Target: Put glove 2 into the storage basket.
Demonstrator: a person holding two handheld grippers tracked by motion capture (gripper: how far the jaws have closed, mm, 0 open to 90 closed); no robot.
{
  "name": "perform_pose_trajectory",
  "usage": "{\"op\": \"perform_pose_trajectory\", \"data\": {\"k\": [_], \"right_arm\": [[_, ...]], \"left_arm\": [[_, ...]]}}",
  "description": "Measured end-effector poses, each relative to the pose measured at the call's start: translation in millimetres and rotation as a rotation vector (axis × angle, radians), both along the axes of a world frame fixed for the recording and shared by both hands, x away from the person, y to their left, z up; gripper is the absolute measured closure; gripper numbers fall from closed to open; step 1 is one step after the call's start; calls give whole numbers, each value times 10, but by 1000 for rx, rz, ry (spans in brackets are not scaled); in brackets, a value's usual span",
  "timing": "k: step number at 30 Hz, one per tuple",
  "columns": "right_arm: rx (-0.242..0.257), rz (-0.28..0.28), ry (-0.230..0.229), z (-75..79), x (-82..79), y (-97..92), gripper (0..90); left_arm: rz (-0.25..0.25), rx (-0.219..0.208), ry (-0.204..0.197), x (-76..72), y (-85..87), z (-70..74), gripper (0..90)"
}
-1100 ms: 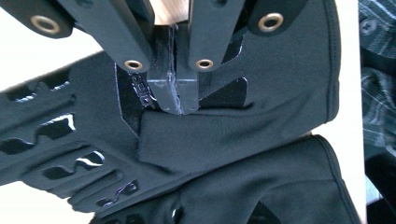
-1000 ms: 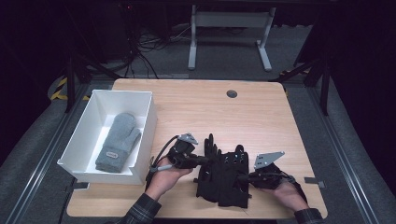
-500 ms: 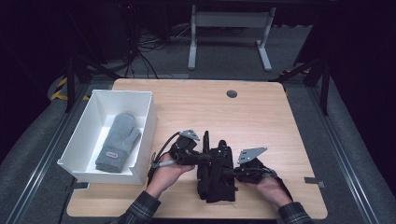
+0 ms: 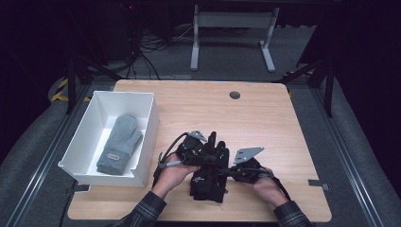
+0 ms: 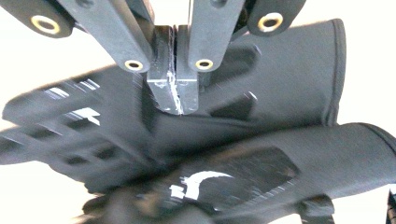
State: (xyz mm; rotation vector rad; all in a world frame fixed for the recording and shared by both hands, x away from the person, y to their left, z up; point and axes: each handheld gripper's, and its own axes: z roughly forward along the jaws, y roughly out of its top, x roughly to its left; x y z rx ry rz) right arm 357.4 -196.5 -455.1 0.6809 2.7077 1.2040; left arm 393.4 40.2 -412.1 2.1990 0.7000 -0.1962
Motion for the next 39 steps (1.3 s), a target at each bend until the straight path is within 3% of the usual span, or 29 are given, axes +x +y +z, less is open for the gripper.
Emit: {"op": "perform_pose_trajectory", "data": {"k": [5,8,18,21,23,24,27,30,33,39], "right_arm": [[1,-25,29,-38,24,-163,900],[-17,-11,37,-70,17,-115,900],[-4,20,27,-108,1,86,900],[-7,16,21,-98,-4,73,900],[-14,-10,-5,-71,2,-5,891],[-5,-31,-12,-50,10,-64,839],[11,-101,-34,4,53,-283,749],[22,-184,-52,31,94,-496,603],[6,-279,-85,18,147,-696,436],[-25,-404,-108,-23,252,-1024,339]], "left_arm": [[-5,-1,2,-5,-27,-10,883],[-17,6,3,-20,-73,-14,883],[-28,34,24,-30,-185,-134,879],[-24,18,39,-7,-189,-193,842],[-25,11,26,-18,-191,-180,766],[-28,7,20,-28,-185,-162,755],[-29,3,10,-60,-172,-123,796],[-49,28,12,-116,-187,-138,888],[-72,53,22,-198,-235,-210,897],[-93,124,37,-274,-302,-348,899]]}}
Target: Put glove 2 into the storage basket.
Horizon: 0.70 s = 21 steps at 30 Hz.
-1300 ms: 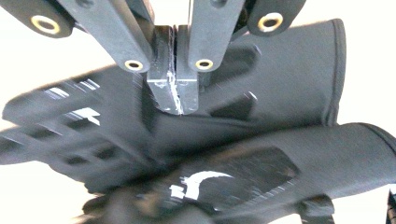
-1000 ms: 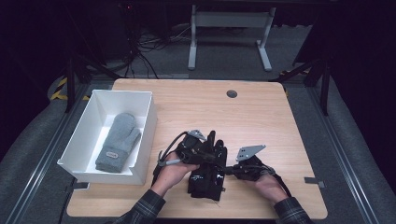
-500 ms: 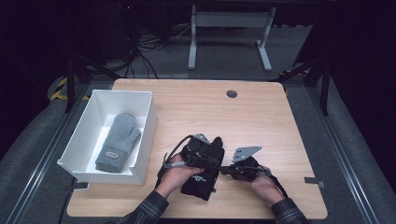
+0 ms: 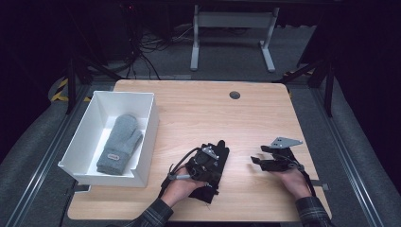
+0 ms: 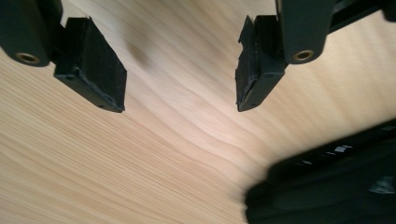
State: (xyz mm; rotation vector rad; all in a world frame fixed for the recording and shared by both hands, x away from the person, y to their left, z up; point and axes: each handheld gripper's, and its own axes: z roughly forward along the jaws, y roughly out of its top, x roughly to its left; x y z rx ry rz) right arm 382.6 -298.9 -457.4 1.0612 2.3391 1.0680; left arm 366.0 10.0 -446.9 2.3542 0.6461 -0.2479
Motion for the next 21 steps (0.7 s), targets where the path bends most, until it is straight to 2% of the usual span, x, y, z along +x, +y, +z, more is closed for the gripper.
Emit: {"op": "perform_pose_trajectory", "data": {"k": [2,4,6,7,9,11,13,16,19,21], "right_arm": [[-3,-10,0,-6,8,-29,329],[-19,-55,-8,-30,36,-133,305],[-21,-68,-11,-34,39,-148,299],[-25,-94,-19,-39,52,-188,289],[-26,-109,-22,-39,57,-208,286],[-24,-110,-21,-43,60,-215,285],[-40,-116,-15,-65,66,-212,280],[-51,-113,-13,-73,69,-204,279],[-53,-115,-14,-86,73,-192,272],[-51,-118,-14,-90,74,-192,263]], "left_arm": [[2,9,0,-11,3,3,899],[10,35,-22,-26,32,19,899],[12,44,-28,-28,49,19,899],[14,53,-24,-25,96,25,899],[29,62,-37,-26,141,27,899],[32,72,-40,-21,167,33,899],[56,91,-63,-8,242,41,899],[68,113,-77,7,305,53,899],[104,143,-108,20,409,74,899],[130,137,-116,34,485,96,898]]}}
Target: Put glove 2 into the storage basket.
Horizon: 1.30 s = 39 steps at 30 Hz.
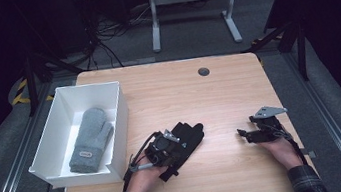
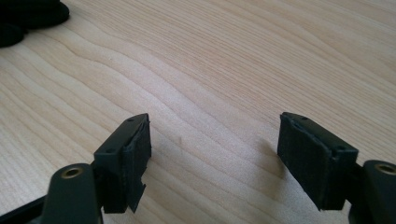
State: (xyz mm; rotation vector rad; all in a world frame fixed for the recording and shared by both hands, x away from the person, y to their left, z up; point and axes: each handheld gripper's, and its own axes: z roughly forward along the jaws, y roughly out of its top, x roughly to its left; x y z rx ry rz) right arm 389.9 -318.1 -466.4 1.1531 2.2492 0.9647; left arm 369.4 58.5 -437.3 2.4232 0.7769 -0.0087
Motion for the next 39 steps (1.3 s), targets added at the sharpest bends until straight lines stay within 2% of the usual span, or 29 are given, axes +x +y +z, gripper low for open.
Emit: {"op": "perform_pose_trajectory", "data": {"k": [2,4,5,6,8,9,10,11,13,15,18,23,26,32,39], "right_arm": [[11,-4,2,-10,6,-7,249],[19,-4,7,-15,12,-12,246],[19,-4,7,-15,12,-12,246],[20,-6,7,-15,12,-11,241],[20,-6,8,-15,13,-11,241],[18,-8,8,-14,14,-9,240],[18,-8,8,-14,14,-9,240],[18,-7,8,-14,14,-8,239],[19,-10,10,-15,15,-7,238],[20,-10,11,-15,16,-8,238],[22,-10,12,-16,17,-9,236],[21,-9,13,-15,17,-9,235],[22,-10,13,-16,18,-8,234],[22,-9,13,-16,18,-8,233],[21,-8,13,-17,18,-8,230]], "left_arm": [[11,-20,-16,9,55,41,891],[25,-40,-40,15,85,86,806],[25,-40,-40,15,85,86,753],[50,-61,-76,38,111,139,666],[56,-59,-92,55,113,156,557],[55,-67,-119,85,103,182,503],[55,-67,-119,85,103,182,464],[53,-64,-139,100,83,185,464],[40,-50,-165,128,32,162,365],[36,-40,-173,137,10,141,317],[34,7,-187,174,-47,65,264],[43,58,-181,243,-98,-45,243],[39,74,-172,259,-108,-95,231],[39,44,-129,305,-68,-170,210],[37,33,-130,303,-47,-184,223]]}}
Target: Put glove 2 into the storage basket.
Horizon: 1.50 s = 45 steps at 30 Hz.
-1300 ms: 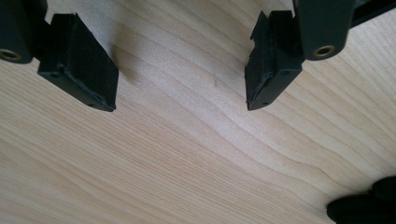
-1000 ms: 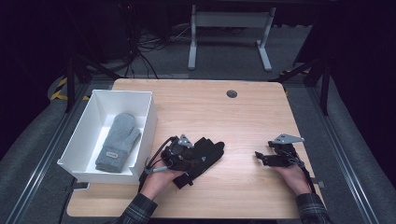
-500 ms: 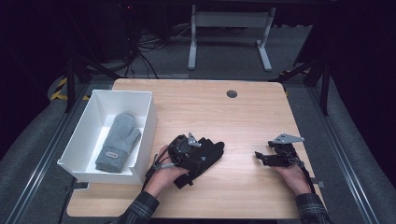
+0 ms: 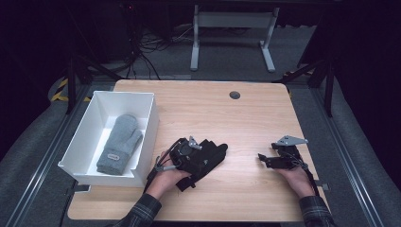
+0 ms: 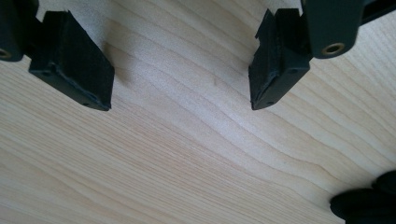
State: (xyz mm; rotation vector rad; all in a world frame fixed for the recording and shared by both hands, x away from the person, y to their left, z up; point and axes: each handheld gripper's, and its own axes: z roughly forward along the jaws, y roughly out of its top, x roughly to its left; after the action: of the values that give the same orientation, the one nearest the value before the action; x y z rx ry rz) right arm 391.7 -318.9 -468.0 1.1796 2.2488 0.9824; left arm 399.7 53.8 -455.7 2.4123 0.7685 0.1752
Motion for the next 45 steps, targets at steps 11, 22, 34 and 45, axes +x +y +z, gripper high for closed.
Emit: {"op": "perform_pose_trajectory", "data": {"k": [11,22,34,45], "right_arm": [[0,1,3,1,1,-1,226],[-1,-1,2,0,1,1,224],[0,-1,2,0,0,2,222],[1,0,3,0,1,1,221]], "left_arm": [[31,-22,11,31,38,-39,140],[-51,-30,102,-1,0,78,653],[-23,-140,130,-64,-3,448,664],[38,-182,76,-45,173,1128,662]]}}
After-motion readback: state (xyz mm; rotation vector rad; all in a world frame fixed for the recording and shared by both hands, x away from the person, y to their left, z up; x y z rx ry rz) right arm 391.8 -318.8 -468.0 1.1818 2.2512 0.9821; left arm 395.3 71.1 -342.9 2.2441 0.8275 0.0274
